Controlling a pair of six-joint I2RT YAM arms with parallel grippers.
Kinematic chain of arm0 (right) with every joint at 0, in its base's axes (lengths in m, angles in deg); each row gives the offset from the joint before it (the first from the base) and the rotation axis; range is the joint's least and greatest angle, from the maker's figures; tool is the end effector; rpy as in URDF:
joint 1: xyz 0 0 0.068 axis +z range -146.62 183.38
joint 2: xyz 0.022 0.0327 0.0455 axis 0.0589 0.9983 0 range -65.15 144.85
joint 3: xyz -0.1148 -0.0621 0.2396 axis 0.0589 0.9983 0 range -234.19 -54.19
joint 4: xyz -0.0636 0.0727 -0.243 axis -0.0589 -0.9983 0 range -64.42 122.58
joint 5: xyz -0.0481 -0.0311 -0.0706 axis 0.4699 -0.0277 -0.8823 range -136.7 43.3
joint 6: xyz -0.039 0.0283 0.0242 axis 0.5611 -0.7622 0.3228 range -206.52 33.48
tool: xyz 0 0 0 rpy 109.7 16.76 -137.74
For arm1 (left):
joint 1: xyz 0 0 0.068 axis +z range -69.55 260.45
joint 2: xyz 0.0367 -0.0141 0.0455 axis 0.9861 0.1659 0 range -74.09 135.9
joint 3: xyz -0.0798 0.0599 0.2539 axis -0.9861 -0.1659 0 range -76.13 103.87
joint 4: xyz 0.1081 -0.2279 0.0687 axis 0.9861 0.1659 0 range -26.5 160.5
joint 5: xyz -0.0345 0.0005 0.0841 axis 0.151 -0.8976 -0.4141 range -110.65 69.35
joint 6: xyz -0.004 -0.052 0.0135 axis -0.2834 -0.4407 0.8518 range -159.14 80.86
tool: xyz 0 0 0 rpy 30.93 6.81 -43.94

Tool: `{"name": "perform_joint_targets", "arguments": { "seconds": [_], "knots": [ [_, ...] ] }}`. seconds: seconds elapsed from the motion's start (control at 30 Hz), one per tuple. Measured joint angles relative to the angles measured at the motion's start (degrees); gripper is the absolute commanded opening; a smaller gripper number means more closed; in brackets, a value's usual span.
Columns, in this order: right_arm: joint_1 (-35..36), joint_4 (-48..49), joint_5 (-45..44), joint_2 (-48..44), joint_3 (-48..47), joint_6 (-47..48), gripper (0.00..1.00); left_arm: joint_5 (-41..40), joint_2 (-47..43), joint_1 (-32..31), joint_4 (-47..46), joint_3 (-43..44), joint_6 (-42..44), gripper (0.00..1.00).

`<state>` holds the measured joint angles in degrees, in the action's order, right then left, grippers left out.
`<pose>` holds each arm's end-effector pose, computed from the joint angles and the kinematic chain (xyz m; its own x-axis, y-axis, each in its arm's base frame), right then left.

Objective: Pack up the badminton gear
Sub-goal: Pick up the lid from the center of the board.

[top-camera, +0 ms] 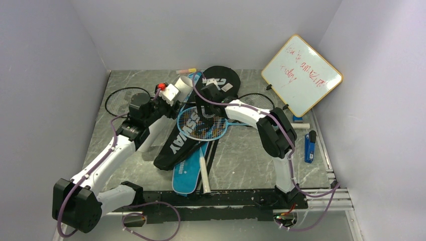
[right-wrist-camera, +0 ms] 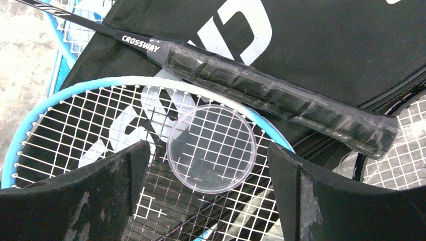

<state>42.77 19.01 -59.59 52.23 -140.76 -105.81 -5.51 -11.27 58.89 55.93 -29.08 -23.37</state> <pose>0.3608 0.2862 0.1980 -0.6739 -0.1367 -0.7261 -0.2892 0.9531 0.0890 0.2371 -0.1038 0.3241 0.0341 0.2687 -0.9626 0.6088 0.7583 0.2332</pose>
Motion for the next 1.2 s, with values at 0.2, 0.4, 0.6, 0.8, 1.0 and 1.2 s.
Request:
{"name": "perform_joint_targets", "arguments": {
  "seconds": [0.2,0.4,0.6,0.8,1.0,1.2],
  "knots": [
    [-0.17,-0.02,0.92,0.70,0.00,-0.31,0.85,0.00,0.00,0.00,0.00,0.00,0.00,0.50],
    [-0.26,0.00,1.25,1.46,0.00,-0.46,0.78,0.00,0.00,0.00,0.02,0.00,0.00,0.50],
    [-0.26,-0.02,1.22,1.68,0.00,-0.44,0.71,0.00,0.00,0.00,0.11,0.00,0.02,0.50],
    [-0.28,-0.07,1.18,1.68,0.00,-0.44,0.71,0.00,0.00,0.02,0.11,0.00,0.00,0.50],
    [-0.31,-0.17,1.70,-0.90,1.68,-0.37,0.71,0.04,0.00,0.00,0.11,0.00,0.02,0.50],
    [-0.35,-0.74,4.42,-11.91,5.35,-0.44,0.71,0.52,0.00,0.00,0.11,0.00,0.02,0.50]
  ]
}}
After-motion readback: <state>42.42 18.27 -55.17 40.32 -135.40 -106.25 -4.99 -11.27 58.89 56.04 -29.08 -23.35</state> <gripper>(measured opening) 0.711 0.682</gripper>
